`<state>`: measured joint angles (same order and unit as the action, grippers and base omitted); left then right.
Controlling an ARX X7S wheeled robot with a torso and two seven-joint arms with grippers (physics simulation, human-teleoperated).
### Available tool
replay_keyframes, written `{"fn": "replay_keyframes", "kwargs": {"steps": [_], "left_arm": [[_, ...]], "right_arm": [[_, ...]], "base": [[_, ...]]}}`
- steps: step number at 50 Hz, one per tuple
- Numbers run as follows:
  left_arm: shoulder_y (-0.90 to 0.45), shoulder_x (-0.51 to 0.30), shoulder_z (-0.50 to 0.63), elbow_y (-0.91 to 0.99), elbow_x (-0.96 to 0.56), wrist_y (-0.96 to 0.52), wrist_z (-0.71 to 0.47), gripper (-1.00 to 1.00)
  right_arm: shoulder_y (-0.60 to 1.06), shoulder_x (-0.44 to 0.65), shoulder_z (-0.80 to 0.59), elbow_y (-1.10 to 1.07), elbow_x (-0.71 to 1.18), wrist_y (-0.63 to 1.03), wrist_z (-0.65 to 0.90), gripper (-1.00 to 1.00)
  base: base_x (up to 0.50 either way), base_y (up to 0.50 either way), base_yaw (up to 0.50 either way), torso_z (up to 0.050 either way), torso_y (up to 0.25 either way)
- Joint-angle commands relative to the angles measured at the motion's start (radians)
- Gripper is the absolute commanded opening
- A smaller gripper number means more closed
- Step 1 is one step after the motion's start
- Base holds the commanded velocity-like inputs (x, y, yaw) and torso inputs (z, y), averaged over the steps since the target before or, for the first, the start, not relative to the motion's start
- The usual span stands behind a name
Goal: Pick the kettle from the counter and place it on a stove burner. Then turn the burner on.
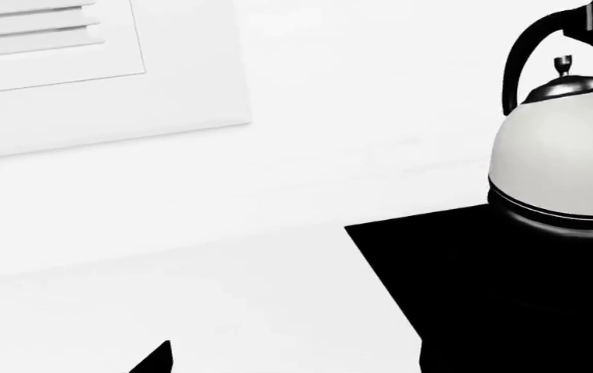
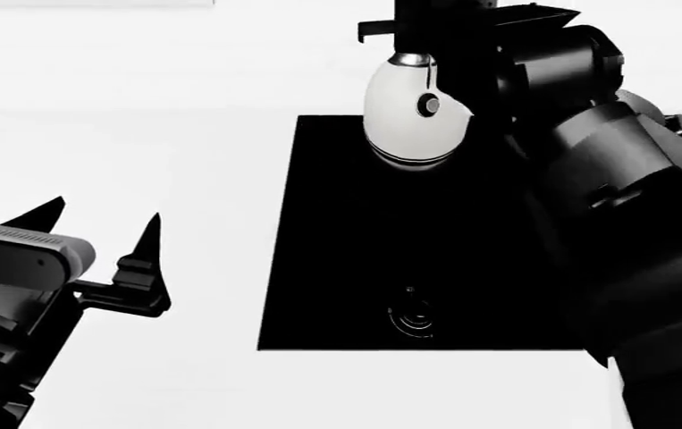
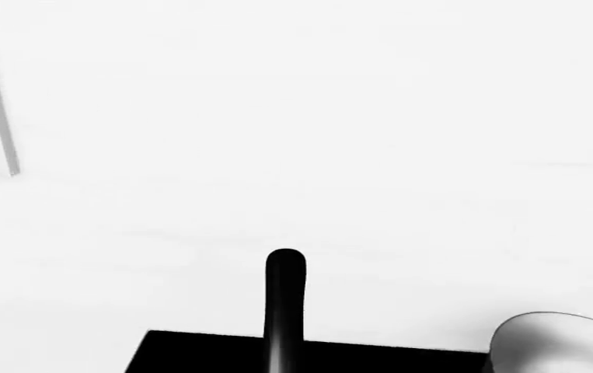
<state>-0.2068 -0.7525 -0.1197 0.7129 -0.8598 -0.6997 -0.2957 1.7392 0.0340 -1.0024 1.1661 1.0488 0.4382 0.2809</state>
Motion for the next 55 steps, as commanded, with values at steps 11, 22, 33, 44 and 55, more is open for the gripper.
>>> {"fn": "replay_keyframes", "kwargs": {"steps": [11, 22, 33, 44, 55], "left_arm": [[0.004, -0.004, -0.007, -0.008, -0.002, 0.003, -0.005, 1.00], [0.005, 0.007, 0.015, -0.028, 0.021, 0.021, 0.010, 1.00], [0.000, 0.010, 0.029, -0.046, 0.033, 0.028, 0.016, 1.00], [-0.008, 0.007, 0.033, -0.052, 0.032, 0.023, 0.014, 1.00], [-0.004, 0.006, 0.029, -0.064, 0.034, 0.028, 0.014, 1.00]], "right_arm": [[-0.004, -0.034, -0.225, 0.142, 0.169, -0.094, 0.034, -1.00], [-0.055, -0.034, -0.153, 0.142, 0.087, -0.071, 0.024, -1.00], [-0.079, -0.034, -0.109, 0.143, 0.042, -0.058, 0.011, -1.00], [-0.091, -0.034, -0.037, 0.143, -0.020, -0.054, 0.013, -1.00], [-0.069, -0.034, -0.266, 0.142, 0.238, -0.123, 0.011, -1.00]], "base": [[0.00, 0.00, 0.00, 0.001, 0.001], [0.00, 0.00, 0.00, 0.000, 0.001], [0.00, 0.00, 0.00, 0.000, 0.000], [0.00, 0.00, 0.00, 0.001, 0.001], [0.00, 0.00, 0.00, 0.000, 0.001]]}}
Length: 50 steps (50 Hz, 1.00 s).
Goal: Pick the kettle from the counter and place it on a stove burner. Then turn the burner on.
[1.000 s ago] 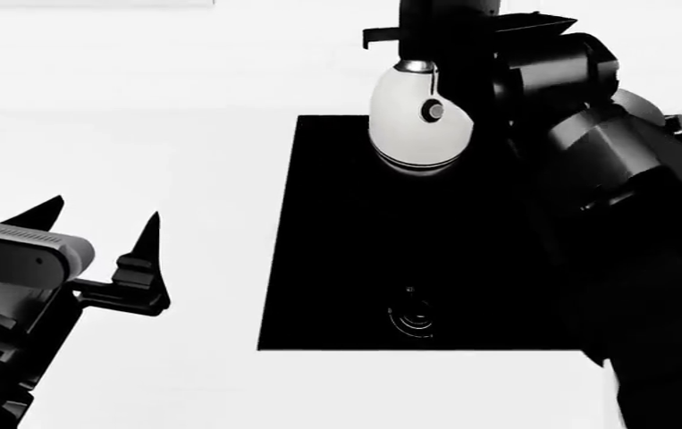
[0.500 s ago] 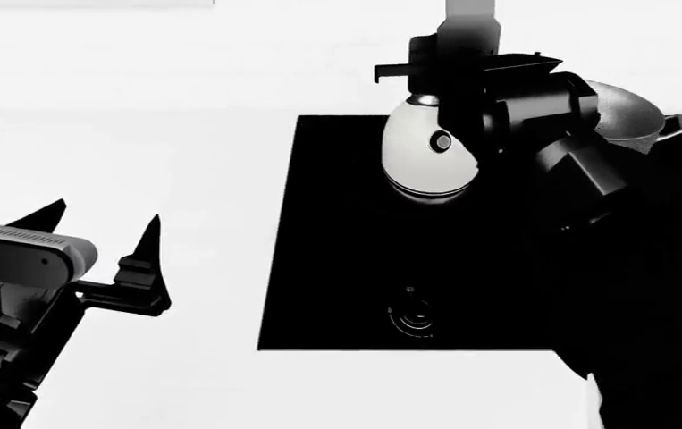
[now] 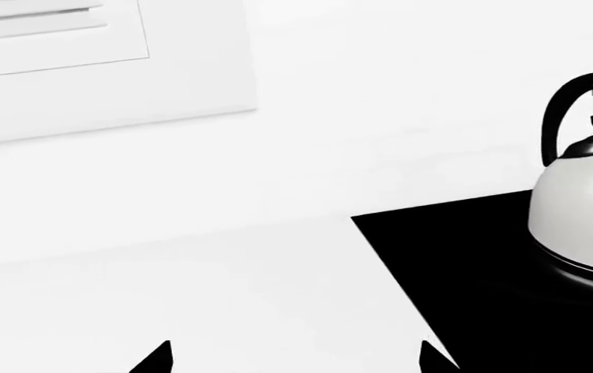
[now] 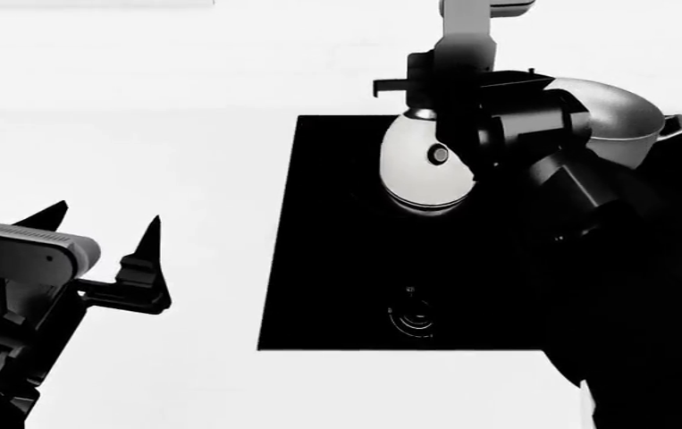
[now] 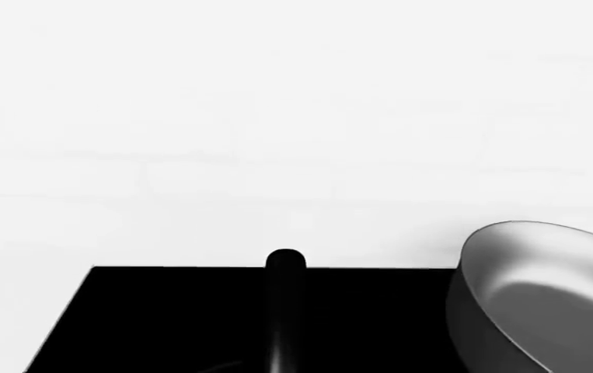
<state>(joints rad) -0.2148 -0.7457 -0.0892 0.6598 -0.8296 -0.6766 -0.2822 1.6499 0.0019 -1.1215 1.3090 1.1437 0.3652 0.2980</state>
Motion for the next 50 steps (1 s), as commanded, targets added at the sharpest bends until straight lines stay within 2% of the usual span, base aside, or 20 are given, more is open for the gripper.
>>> {"fn": "replay_keyframes", "kwargs": {"steps": [1, 9, 15, 31, 46, 47, 50], "left_arm": [[0.004, 0.000, -0.003, -0.011, 0.003, 0.004, -0.001, 1.00], [0.006, 0.000, -0.001, -0.017, 0.007, 0.008, 0.000, 1.00], [0.010, 0.002, 0.001, -0.020, 0.011, 0.013, 0.001, 1.00], [0.006, 0.008, 0.013, -0.036, 0.020, 0.015, -0.001, 1.00], [-0.011, 0.011, 0.028, -0.048, 0.022, 0.008, -0.004, 1.00], [-0.010, 0.011, 0.027, -0.047, 0.021, 0.008, -0.005, 1.00], [-0.007, 0.009, 0.024, -0.041, 0.018, 0.006, -0.008, 1.00]], "right_arm": [[0.021, -0.002, -0.177, -0.001, 0.173, -0.058, -0.006, -1.00], [0.006, -0.002, -0.361, -0.012, 0.346, -0.164, -0.063, -1.00], [-0.007, -0.002, -0.419, -0.025, 0.377, -0.214, -0.083, -1.00], [-0.059, -0.002, -0.430, -0.038, 0.314, -0.268, -0.109, -1.00], [-0.078, -0.002, -0.414, -0.034, 0.256, -0.238, -0.113, -1.00], [-0.077, -0.002, -0.411, -0.033, 0.249, -0.244, -0.106, 1.00], [-0.073, -0.002, -0.403, -0.032, 0.242, -0.241, -0.097, 1.00]], "base": [[0.00, 0.00, 0.00, 0.000, 0.000], [0.00, 0.00, 0.00, 0.000, 0.000], [0.00, 0.00, 0.00, 0.000, 0.002], [0.00, 0.00, 0.00, 0.000, 0.000], [0.00, 0.00, 0.00, 0.000, 0.000], [0.00, 0.00, 0.00, 0.000, 0.000], [0.00, 0.00, 0.00, 0.000, 0.000]]}}
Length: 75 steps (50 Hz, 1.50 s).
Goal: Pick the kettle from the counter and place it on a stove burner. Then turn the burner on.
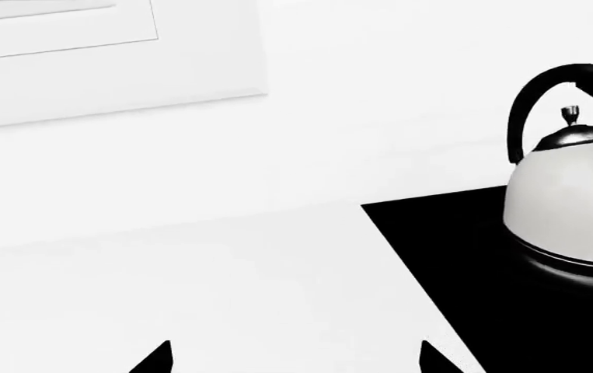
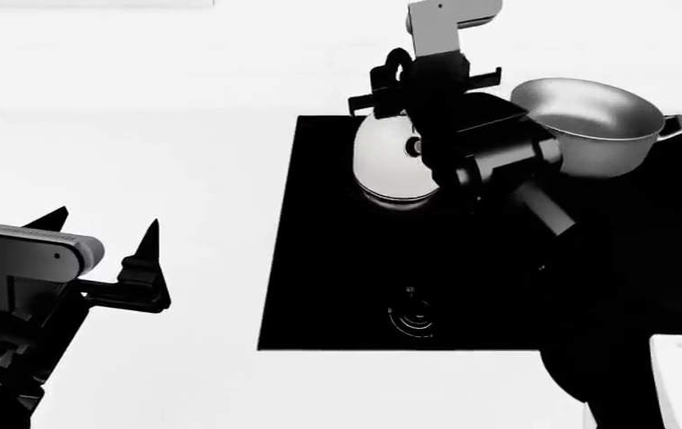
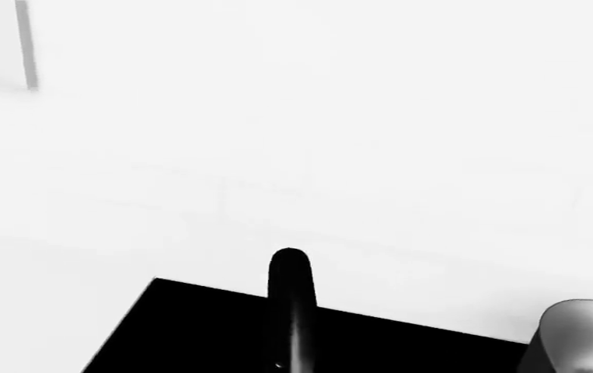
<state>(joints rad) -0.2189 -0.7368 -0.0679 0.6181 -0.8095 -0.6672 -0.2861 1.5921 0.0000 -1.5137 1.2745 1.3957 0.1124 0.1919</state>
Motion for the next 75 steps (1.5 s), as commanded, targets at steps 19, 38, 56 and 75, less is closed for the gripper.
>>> {"fn": "replay_keyframes", "kwargs": {"steps": [19, 38, 56, 75], "left_arm": [[-0.016, -0.003, 0.000, 0.013, -0.015, -0.006, -0.010, 1.00], [0.004, -0.006, -0.017, 0.058, -0.034, 0.002, -0.019, 1.00], [0.032, -0.007, -0.039, 0.080, -0.044, 0.027, -0.010, 1.00], [0.026, -0.033, -0.058, 0.121, -0.078, 0.005, -0.030, 1.00]], "right_arm": [[0.032, 0.000, -0.002, 0.015, 0.028, 0.007, 0.024, 1.00], [0.087, 0.000, -0.019, 0.031, 0.129, 0.039, 0.017, 1.00], [0.109, 0.379, 0.044, -0.768, 0.230, 0.114, 0.352, 1.00], [0.197, 0.744, 0.079, -1.454, 0.440, 0.282, 0.793, 1.00]], "base": [[0.00, 0.00, 0.00, 0.000, 0.000], [0.00, 0.00, 0.00, 0.000, 0.000], [0.00, 0.00, 0.00, 0.000, 0.000], [0.00, 0.00, 0.00, 0.000, 0.000]]}}
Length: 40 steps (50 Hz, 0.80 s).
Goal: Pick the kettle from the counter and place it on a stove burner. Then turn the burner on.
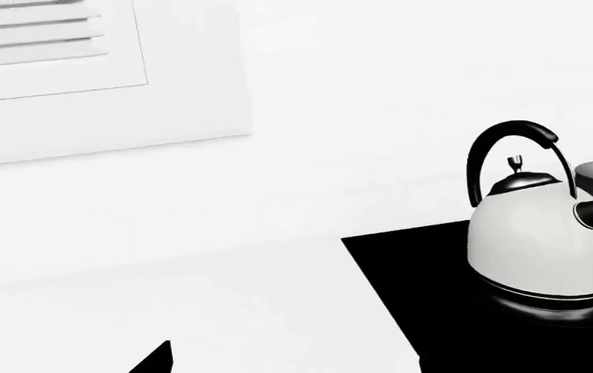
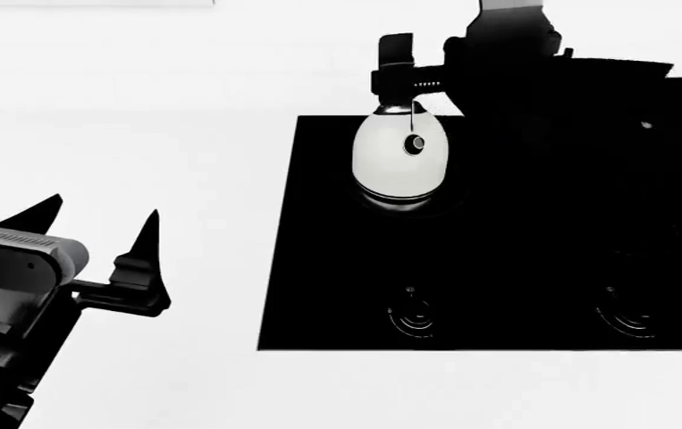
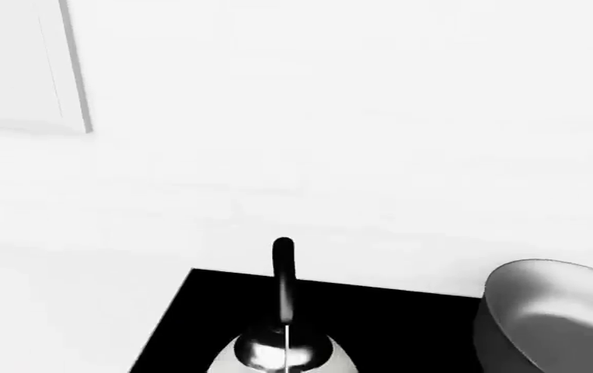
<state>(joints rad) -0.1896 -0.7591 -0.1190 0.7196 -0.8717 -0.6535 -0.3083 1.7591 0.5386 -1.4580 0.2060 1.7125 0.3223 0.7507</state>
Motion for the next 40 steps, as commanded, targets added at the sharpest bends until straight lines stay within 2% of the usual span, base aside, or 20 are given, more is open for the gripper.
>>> {"fn": "replay_keyframes", "kwargs": {"steps": [1, 10, 18, 28, 40], "left_arm": [[-0.003, -0.013, -0.009, 0.022, -0.018, -0.010, -0.009, 1.00], [0.006, -0.017, -0.018, 0.030, -0.023, -0.008, -0.013, 1.00], [0.011, -0.021, -0.020, 0.034, -0.024, 0.000, -0.001, 1.00], [0.017, -0.014, -0.004, 0.031, -0.012, 0.010, 0.007, 1.00], [0.020, -0.009, 0.009, 0.025, -0.003, 0.015, 0.010, 1.00]], "right_arm": [[0.028, 0.230, 0.028, -0.422, 0.139, 0.070, 0.260, 1.00], [0.004, 0.396, 0.051, -0.701, 0.251, 0.050, 0.406, 1.00], [-0.038, 0.482, 0.054, -0.850, 0.295, 0.010, 0.465, 1.00], [-0.177, 0.528, 0.018, -0.930, 0.241, -0.079, 0.462, 1.00], [-0.250, 0.539, -0.021, -0.951, 0.220, -0.083, 0.446, 1.00]], "base": [[0.00, 0.00, 0.00, 0.000, 0.000], [0.00, 0.00, 0.00, 0.000, 0.000], [0.00, 0.00, 0.00, 0.000, 0.000], [0.00, 0.00, 0.00, 0.000, 0.000], [0.00, 0.00, 0.00, 0.000, 0.000]]}}
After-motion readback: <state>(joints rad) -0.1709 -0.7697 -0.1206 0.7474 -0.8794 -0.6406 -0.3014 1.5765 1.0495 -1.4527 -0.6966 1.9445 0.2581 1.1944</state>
